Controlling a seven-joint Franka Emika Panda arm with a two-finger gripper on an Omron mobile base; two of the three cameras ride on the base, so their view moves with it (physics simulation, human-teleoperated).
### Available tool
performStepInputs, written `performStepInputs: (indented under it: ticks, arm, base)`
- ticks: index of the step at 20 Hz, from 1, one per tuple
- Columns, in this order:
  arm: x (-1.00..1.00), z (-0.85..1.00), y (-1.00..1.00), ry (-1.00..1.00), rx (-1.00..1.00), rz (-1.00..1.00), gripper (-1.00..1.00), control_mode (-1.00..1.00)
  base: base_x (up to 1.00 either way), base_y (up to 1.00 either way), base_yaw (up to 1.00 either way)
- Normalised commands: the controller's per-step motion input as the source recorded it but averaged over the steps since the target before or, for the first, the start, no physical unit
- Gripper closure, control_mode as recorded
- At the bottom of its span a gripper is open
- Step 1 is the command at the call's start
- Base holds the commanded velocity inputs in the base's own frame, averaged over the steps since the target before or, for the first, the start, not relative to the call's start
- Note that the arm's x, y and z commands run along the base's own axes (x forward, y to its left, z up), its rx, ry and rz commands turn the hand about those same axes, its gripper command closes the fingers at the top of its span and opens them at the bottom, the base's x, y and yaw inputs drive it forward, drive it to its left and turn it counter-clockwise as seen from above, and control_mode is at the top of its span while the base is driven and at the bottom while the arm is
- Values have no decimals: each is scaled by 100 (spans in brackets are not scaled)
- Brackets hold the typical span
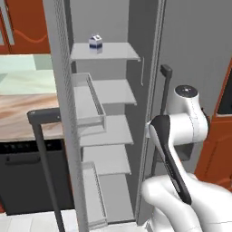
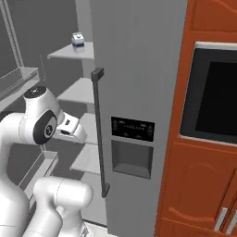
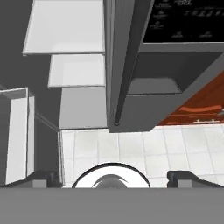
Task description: Take a sugar cube from the saucer and place it inside the coffee. Then, grab milk from the fridge and place it next to the coffee on the counter to sweeten the coffee.
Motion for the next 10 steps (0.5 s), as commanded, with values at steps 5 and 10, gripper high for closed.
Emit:
performStepInputs:
  ticks: [5,10]
  arm:
    - [0,0,0,0,0,0,-100,100]
    - [0,0,0,0,0,0,-100,100]
  base:
    - [7,28,16]
    - [64,28,0]
